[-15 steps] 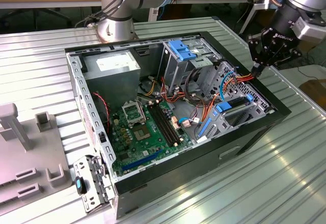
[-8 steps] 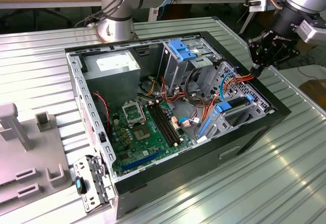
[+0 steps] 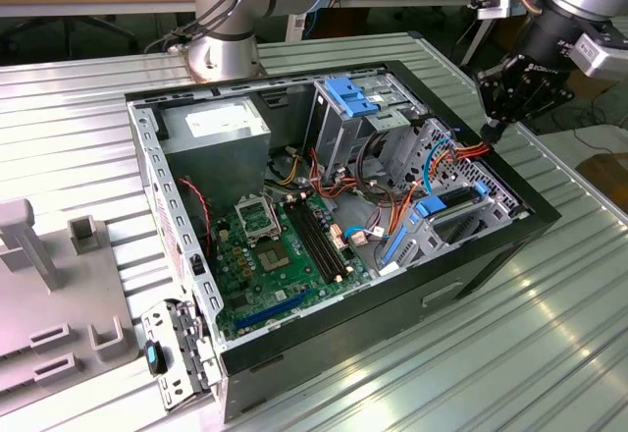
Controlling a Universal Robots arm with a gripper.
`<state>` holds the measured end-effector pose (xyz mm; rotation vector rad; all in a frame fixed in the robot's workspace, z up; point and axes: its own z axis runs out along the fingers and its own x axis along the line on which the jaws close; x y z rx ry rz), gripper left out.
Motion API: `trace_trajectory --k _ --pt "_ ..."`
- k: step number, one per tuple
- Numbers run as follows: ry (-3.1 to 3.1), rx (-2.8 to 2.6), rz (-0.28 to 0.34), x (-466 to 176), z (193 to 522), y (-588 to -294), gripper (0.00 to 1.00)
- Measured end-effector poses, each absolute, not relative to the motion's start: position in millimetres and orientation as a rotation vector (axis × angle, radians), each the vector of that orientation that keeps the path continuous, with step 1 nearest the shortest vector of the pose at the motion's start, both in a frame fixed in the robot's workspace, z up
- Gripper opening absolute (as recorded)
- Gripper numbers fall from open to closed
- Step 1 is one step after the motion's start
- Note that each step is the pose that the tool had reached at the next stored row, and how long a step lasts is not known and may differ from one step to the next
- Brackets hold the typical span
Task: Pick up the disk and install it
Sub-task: 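Insert the first disk wire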
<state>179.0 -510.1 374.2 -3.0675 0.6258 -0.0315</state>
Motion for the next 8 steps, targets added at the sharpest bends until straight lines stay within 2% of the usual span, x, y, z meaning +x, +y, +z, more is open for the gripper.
trace_trajectory --k 3,8 --pt "0.556 -3.081 -0.031 179.0 374.2 -510.2 0.30" --pt "0.470 -3.094 -0.033 179.1 372.9 -511.1 0.30"
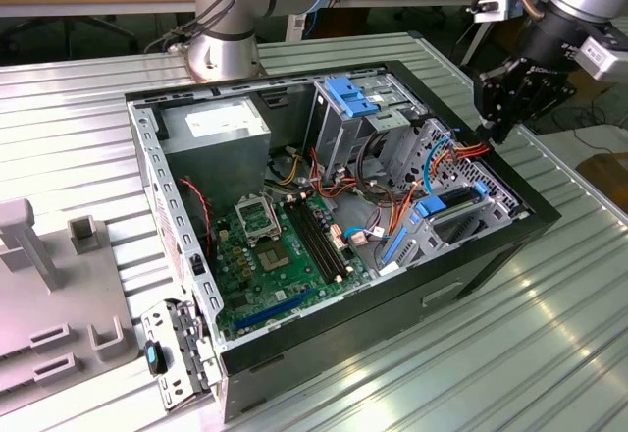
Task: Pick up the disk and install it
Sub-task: 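Insert the first disk wire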
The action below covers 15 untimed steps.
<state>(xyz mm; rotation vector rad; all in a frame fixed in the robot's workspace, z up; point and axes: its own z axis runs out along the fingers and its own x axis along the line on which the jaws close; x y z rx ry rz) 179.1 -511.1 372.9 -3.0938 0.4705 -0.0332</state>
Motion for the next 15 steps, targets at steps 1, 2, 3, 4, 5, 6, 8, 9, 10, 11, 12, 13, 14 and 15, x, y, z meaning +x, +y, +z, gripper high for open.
trace_trajectory --k 1,2,3,4,5,6,8,9,10,11,12,13,14,15 --pt "0.456 -3.096 -0.034 179.1 372.7 -511.5 0.30" --pt "0.449 -3.097 -0.035 179.0 372.7 -511.7 0.30" --pt "0.444 -3.099 -0.036 179.0 372.4 -511.9 0.30" --pt "0.441 -3.101 -0.039 178.9 372.2 -512.4 0.30" --pt "0.436 -3.103 -0.041 178.9 371.7 -512.9 0.30" --pt "0.434 -3.103 -0.042 178.8 371.0 -513.5 0.30" --pt "0.430 -3.103 -0.043 177.8 368.7 -515.9 0.30" --pt "0.428 -3.103 -0.043 177.3 367.7 -516.3 0.30" --pt "0.427 -3.104 -0.043 177.2 366.6 -516.4 0.30" --pt "0.427 -3.104 -0.043 177.2 365.5 -516.4 0.30" --pt "0.427 -3.104 -0.044 177.1 364.0 -516.4 0.30" --pt "0.427 -3.104 -0.044 177.1 363.2 -516.4 0.30" --pt "0.427 -3.104 -0.044 177.1 363.1 -516.5 0.29" --pt "0.427 -3.105 -0.044 177.1 363.1 -516.5 0.22"
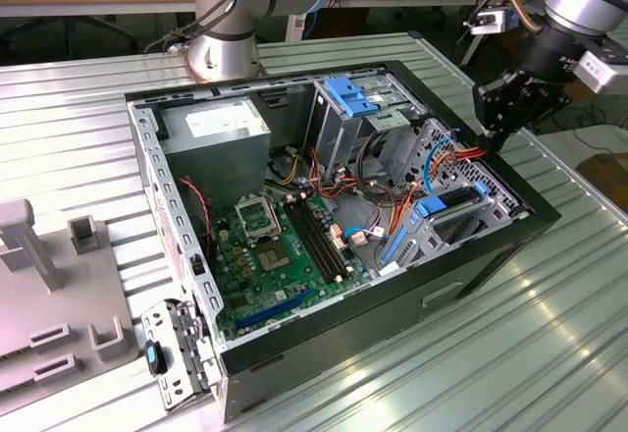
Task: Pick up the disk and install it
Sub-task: 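Insert the first disk wire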
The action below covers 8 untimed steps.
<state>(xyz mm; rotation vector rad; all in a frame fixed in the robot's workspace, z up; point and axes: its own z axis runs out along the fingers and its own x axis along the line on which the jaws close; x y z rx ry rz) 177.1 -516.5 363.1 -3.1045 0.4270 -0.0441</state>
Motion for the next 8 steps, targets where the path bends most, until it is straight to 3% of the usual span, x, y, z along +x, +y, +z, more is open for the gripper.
trace_trajectory --k 8 --pt "0.427 -3.104 -0.044 177.1 364.7 -516.4 0.18"
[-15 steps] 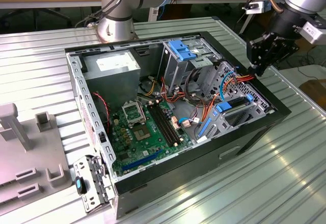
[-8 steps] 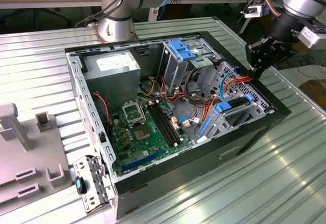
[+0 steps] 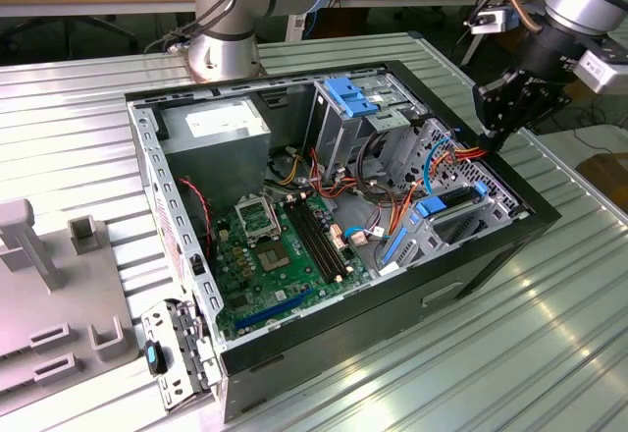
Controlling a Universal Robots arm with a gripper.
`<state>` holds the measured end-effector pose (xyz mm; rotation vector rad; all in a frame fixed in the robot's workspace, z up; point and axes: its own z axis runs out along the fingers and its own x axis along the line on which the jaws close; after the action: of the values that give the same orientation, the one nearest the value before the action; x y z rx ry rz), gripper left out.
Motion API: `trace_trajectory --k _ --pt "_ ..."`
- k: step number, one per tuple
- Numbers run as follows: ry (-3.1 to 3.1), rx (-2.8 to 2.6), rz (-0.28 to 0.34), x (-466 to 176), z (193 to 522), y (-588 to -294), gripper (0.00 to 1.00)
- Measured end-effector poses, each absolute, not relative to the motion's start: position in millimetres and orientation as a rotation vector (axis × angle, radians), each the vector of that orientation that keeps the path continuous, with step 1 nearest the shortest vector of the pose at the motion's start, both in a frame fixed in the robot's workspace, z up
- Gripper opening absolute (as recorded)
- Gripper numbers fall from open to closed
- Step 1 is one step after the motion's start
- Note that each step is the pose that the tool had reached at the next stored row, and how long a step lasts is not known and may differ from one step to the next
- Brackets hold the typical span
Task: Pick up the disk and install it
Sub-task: 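Insert the first disk wire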
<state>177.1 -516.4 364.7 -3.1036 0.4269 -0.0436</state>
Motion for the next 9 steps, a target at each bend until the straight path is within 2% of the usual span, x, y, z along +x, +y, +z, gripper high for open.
trace_trajectory --k 9 --pt "0.427 -3.104 -0.044 177.1 373.8 -516.4 0.18"
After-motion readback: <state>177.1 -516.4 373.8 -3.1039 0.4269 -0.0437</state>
